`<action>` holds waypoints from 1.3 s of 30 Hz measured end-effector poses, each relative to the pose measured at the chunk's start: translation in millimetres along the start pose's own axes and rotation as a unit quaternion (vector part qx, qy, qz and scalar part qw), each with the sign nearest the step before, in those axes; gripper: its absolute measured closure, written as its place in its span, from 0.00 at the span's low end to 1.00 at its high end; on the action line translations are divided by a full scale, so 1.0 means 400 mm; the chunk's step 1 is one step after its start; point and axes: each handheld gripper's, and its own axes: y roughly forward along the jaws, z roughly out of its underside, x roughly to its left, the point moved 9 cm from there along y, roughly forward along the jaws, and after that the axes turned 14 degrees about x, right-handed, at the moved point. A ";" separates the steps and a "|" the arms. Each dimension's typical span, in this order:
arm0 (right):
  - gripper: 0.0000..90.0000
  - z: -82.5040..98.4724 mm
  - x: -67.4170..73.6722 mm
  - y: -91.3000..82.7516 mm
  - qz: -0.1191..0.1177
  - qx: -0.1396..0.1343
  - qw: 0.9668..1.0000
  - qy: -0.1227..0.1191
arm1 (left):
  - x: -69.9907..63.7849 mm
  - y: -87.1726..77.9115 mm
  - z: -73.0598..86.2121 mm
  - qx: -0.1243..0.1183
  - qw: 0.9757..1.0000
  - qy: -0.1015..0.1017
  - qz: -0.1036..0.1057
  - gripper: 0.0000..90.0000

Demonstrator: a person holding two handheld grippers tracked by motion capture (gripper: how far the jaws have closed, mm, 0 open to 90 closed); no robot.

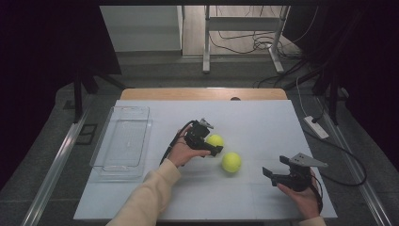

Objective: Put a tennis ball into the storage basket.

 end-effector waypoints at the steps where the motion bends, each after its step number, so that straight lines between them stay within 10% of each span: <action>1: 0.11 0.000 0.000 0.000 0.000 0.000 1.000 0.000 | 0.000 0.000 0.000 0.000 1.000 0.000 0.000 0.11; 39: 0.11 0.005 -0.004 0.001 0.004 0.003 1.000 0.000 | 0.026 0.068 0.004 0.034 0.999 -0.002 0.004 0.30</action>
